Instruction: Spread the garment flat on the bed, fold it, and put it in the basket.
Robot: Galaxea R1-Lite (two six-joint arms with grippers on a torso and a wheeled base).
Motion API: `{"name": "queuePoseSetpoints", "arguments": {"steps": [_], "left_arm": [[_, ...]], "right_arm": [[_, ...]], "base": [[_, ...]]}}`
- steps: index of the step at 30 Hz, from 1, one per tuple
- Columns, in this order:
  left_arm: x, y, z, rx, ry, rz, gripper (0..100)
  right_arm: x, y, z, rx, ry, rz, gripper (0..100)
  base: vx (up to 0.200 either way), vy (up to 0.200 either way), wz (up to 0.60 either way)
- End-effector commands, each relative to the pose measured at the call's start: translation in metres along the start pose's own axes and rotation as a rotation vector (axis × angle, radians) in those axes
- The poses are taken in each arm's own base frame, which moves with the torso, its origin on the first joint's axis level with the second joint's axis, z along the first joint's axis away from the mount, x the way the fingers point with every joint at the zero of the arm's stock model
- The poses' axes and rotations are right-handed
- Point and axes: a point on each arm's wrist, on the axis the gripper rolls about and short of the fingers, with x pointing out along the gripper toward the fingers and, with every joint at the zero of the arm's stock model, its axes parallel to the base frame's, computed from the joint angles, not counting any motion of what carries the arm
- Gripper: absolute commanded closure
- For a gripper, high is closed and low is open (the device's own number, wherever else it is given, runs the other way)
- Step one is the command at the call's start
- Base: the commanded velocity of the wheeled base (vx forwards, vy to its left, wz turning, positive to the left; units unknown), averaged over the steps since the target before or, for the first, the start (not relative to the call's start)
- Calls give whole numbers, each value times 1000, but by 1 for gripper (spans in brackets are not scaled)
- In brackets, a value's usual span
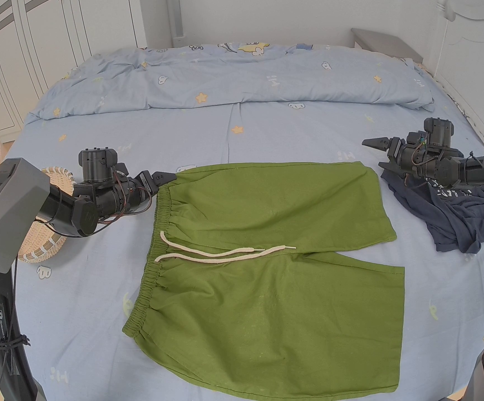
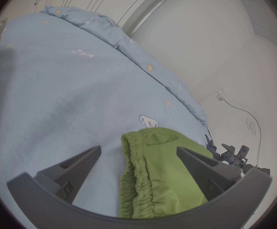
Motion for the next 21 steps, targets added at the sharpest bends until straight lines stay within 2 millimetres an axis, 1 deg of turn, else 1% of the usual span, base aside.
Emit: {"name": "queuePoseSetpoints", "arguments": {"steps": [1,2,3,5,6,7,8,10,12,14,16,18,20,21], "left_arm": [[-18,-11,0,5,1,-11,0],[-24,-13,-3,2,9,-10,0],[-28,-16,-4,1,12,-11,0],[-40,-20,-5,-6,19,-14,0],[-41,-21,-4,-6,19,-16,0],[-51,-25,-7,-7,28,-15,0],[-54,-28,-10,-7,36,-16,0],[-62,-38,-23,-4,74,-28,0],[-72,-41,-35,-3,104,-25,0],[-84,-42,-47,1,126,-18,0],[-93,-41,-54,1,135,-16,0],[-113,-37,-72,-2,154,-7,0],[-121,-34,-80,-2,159,-3,0],[-133,-29,-91,-5,164,5,0]], "right_arm": [[21,-1,-2,49,0,24,0],[30,-1,-6,64,9,36,0],[33,-1,-8,67,18,35,0],[39,-4,-11,72,28,32,0],[39,-4,-11,72,28,32,0],[41,-7,-12,77,34,28,0],[41,-7,-13,78,37,26,0],[40,-11,-14,85,39,17,0],[38,-14,-17,95,51,6,0],[32,-14,-18,96,53,-2,0],[24,-10,-13,89,41,-1,0],[10,-4,-4,83,19,-2,0],[3,-1,-1,82,11,-2,0],[-10,5,6,79,-3,-3,0]], "base": [[0,0,0],[0,0,0],[0,0,0],[0,0,0],[0,0,0],[0,0,0],[0,0,0],[0,0,0],[0,0,0],[0,0,0],[0,0,0],[0,0,0],[0,0,0],[0,0,0]]}}
